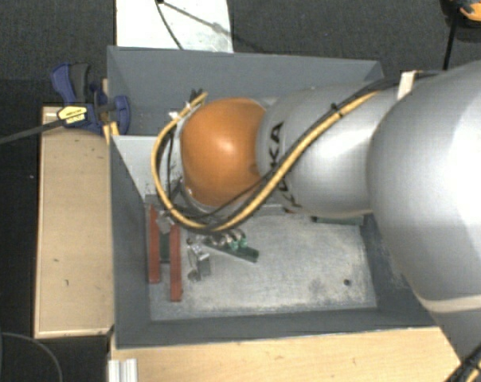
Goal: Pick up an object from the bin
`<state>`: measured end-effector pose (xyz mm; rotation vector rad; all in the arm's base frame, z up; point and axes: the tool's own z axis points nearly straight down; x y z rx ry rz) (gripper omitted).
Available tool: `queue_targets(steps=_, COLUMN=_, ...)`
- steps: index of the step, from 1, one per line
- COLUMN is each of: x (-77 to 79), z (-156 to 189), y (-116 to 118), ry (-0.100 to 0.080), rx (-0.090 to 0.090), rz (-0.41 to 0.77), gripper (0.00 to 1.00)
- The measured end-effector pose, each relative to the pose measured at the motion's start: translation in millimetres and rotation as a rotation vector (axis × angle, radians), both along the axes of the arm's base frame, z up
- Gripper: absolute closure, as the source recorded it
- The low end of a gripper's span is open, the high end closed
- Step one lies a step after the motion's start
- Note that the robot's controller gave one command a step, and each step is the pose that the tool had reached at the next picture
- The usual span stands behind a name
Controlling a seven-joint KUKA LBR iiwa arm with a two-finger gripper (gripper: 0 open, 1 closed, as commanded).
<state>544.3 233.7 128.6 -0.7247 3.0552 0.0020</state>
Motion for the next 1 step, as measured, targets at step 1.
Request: queue_targets(steps=1, x=3.2, z=-11.6, y=-1.1, ry=-0.005, rx=0.0, rz=0.113, gripper=0.0)
